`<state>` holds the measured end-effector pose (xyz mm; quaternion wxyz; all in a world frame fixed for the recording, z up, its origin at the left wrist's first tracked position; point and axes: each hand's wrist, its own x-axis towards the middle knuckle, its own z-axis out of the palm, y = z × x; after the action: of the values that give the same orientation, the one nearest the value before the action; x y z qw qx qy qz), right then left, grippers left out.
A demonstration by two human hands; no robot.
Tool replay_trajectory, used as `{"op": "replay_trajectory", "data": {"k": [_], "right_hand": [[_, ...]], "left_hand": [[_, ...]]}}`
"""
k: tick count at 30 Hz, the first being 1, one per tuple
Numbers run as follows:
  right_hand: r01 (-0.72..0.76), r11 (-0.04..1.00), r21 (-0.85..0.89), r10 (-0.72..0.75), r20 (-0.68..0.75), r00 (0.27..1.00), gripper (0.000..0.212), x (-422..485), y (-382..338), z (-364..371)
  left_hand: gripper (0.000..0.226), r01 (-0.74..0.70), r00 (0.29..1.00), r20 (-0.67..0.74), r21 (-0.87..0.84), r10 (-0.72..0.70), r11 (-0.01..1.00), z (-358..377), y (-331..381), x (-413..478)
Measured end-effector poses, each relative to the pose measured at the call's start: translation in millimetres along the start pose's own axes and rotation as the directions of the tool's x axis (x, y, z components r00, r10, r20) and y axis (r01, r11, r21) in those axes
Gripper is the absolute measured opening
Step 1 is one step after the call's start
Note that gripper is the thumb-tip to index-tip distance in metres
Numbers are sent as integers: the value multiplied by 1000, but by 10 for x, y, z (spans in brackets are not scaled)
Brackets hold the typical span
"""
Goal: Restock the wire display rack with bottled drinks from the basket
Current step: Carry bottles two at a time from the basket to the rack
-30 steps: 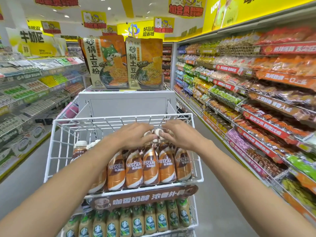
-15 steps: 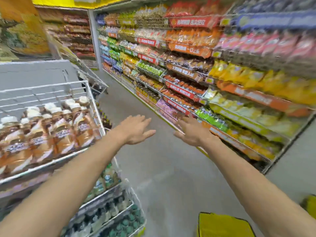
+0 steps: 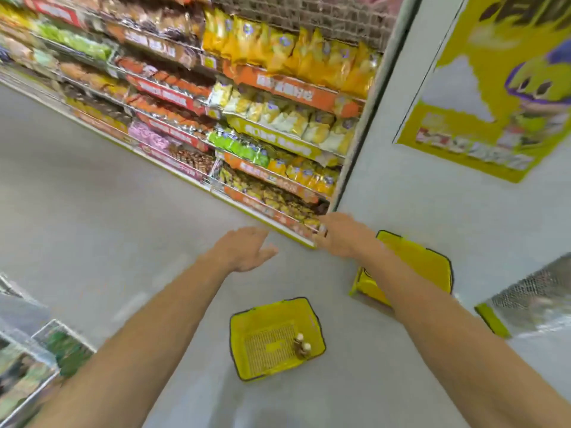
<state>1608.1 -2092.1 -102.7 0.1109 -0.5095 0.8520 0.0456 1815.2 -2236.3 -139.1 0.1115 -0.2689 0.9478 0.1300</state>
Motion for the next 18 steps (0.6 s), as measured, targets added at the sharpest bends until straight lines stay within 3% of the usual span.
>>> {"op": "replay_trajectory", "data": {"k": [4,8,13,18], "right_hand": [[11,1000,2,-12,104,995,64,367,476,638],[-21,998,52,5,290,957,68,609,782,1550],[-40,995,94,-9,471,882,64,721,1089,2545],[-24,989,146,-58,529,847,63,1068,1454,3414]], "left_hand": [[74,7,997,78,-55,-2,998,575,191,656],[71,111,970,227,-115,-83,987,1374,196,1095],[89,194,905,403,-113,-134,974,2301,186,1347],[66,203,869,470,-50,-156,978,3016,205,1770]]}}
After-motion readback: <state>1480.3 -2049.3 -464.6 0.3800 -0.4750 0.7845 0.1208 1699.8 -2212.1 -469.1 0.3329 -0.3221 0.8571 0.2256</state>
